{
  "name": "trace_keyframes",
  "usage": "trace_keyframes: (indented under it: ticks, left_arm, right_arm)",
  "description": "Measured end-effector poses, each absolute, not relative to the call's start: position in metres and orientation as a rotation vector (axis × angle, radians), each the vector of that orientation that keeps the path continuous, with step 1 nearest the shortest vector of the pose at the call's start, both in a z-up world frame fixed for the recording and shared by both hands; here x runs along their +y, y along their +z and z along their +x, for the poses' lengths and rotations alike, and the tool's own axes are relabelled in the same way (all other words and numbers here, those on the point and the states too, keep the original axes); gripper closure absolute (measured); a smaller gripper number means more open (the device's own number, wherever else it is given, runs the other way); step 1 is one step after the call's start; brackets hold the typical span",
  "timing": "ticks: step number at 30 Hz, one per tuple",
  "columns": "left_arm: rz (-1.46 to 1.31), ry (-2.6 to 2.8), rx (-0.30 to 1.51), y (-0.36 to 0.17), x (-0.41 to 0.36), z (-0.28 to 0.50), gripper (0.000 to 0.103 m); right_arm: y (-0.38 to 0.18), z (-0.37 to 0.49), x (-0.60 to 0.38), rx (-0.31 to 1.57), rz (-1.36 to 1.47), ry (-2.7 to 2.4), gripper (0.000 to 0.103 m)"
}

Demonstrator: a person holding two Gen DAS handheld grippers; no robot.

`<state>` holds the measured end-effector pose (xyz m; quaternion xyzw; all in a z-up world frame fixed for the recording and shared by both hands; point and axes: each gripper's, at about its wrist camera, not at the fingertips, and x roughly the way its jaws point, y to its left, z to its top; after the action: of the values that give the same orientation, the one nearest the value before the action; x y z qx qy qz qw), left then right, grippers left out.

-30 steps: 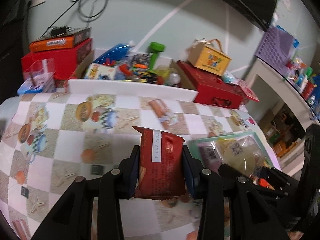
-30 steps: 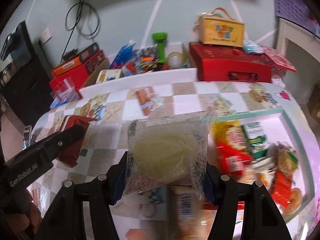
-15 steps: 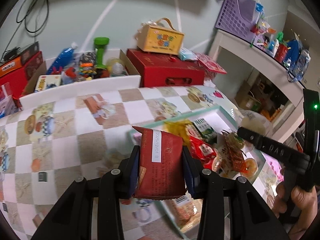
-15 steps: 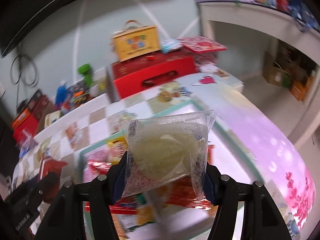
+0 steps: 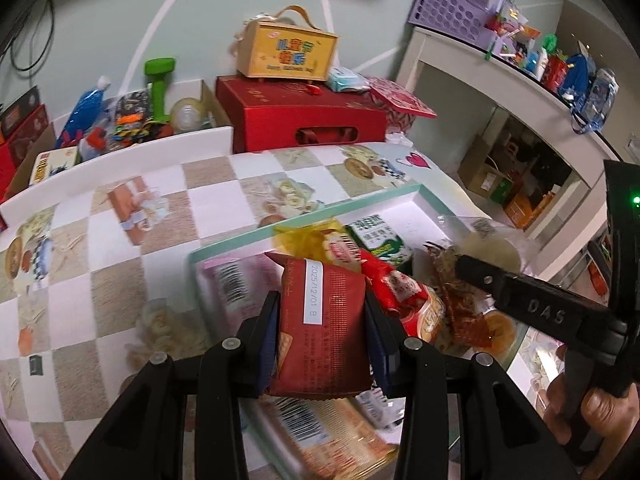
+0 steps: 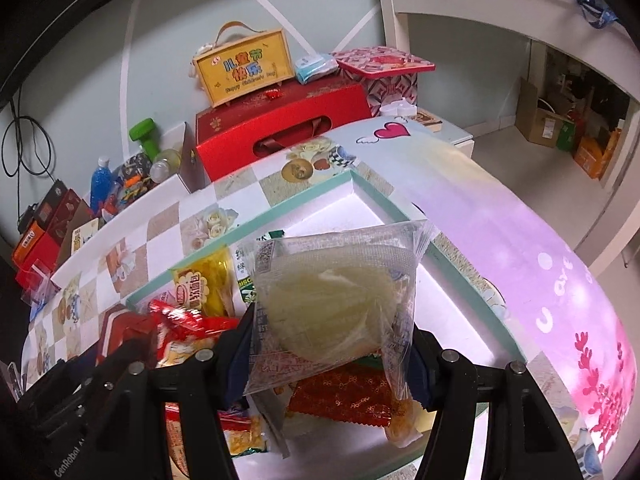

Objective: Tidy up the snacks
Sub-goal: 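Lower both packages into the tray and open both grippers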

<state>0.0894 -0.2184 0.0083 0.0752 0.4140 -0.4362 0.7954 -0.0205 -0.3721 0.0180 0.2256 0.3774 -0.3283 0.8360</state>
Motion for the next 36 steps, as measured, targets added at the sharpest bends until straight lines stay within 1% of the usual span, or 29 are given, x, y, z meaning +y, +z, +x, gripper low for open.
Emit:
trace_keyframes:
  ticks: [9, 21, 23, 25, 27, 30, 34, 35, 36]
  left_arm:
    - [0.207, -0.964, 0.912, -0.004, -0.243, 0.083, 0.062]
    - [0.216, -0.947, 0.925, -0.006, -0.25, 0.086, 0.062]
    - [0.213, -0.945, 0.929, -0.004, -0.248, 0.085, 0.06]
    - [0.213, -0.942, 0.924, -0.002, -0.245, 0.085, 0.052]
    - [0.208, -0.943, 0.919, 0.001, -0.241, 0.084, 0.048]
    - [0.2, -0.934, 0.917, 0.005, -0.234, 0.083, 0.048]
    - [0.178, -0.913, 0.907, 0.013, -0.221, 0.084, 0.047]
    - [0.175, -0.902, 0.905, 0.014, -0.218, 0.085, 0.047]
    - [0.172, -0.888, 0.903, 0.015, -0.214, 0.086, 0.043]
  right_arm:
    - [0.015, -0.015, -0.373, 0.808, 0.466, -0.686, 0.036]
    - [0.014, -0.012, -0.373, 0.807, 0.455, -0.686, 0.034]
    - [0.014, -0.011, -0.373, 0.806, 0.456, -0.686, 0.033]
    - [0.014, -0.011, -0.373, 0.807, 0.457, -0.686, 0.032]
    - [0.014, -0.011, -0.373, 0.807, 0.456, -0.684, 0.031]
    - [0.015, -0.01, -0.373, 0.81, 0.45, -0.685, 0.027]
    - [0.016, -0.009, -0.371, 0.81, 0.446, -0.683, 0.027]
    - [0.016, -0.009, -0.371, 0.811, 0.444, -0.683, 0.027]
    - [0.017, -0.009, -0.371, 0.812, 0.443, -0.682, 0.027]
